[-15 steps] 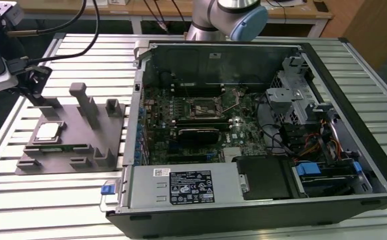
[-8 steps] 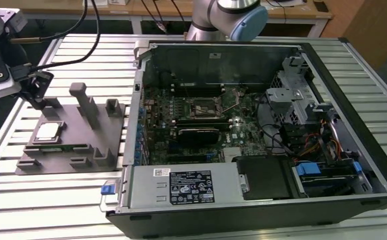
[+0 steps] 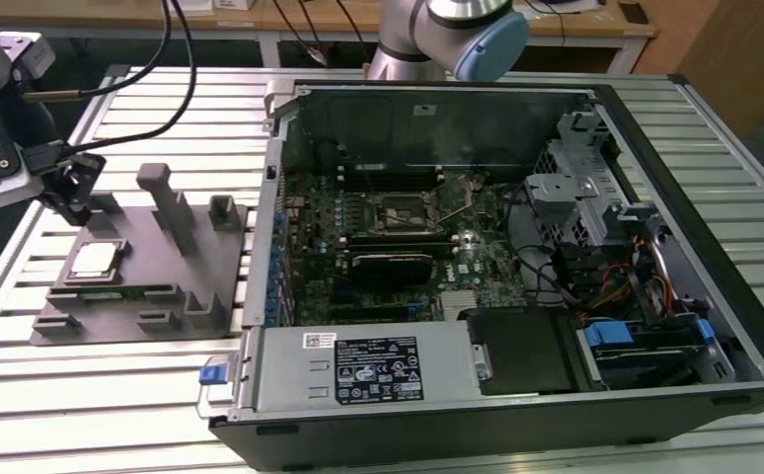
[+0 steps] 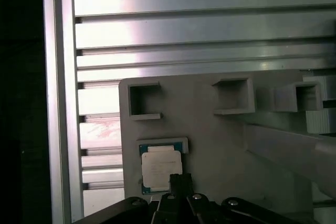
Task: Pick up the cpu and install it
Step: 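Pick up the cpu and move it towards the insertion slot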
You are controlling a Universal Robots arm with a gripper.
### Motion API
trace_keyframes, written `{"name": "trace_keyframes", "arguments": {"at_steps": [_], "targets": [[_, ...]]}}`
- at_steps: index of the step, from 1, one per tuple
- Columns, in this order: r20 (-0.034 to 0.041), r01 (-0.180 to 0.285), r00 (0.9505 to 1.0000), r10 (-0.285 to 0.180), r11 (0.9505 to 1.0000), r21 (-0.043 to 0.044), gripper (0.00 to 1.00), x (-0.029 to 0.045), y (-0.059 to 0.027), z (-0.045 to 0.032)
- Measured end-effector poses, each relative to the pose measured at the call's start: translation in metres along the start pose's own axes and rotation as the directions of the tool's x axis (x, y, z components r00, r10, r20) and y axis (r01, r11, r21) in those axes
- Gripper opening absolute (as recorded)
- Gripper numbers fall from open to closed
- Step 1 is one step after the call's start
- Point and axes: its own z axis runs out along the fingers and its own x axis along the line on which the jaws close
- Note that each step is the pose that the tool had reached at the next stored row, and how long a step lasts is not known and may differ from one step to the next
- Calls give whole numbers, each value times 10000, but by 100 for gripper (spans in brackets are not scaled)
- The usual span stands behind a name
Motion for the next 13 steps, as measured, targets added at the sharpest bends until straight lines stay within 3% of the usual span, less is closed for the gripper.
{"name": "trace_keyframes", "arguments": {"at_steps": [13], "targets": [[-71, -3, 10000, 3, 10000, 4, 11, 56, -63, 227]]}}
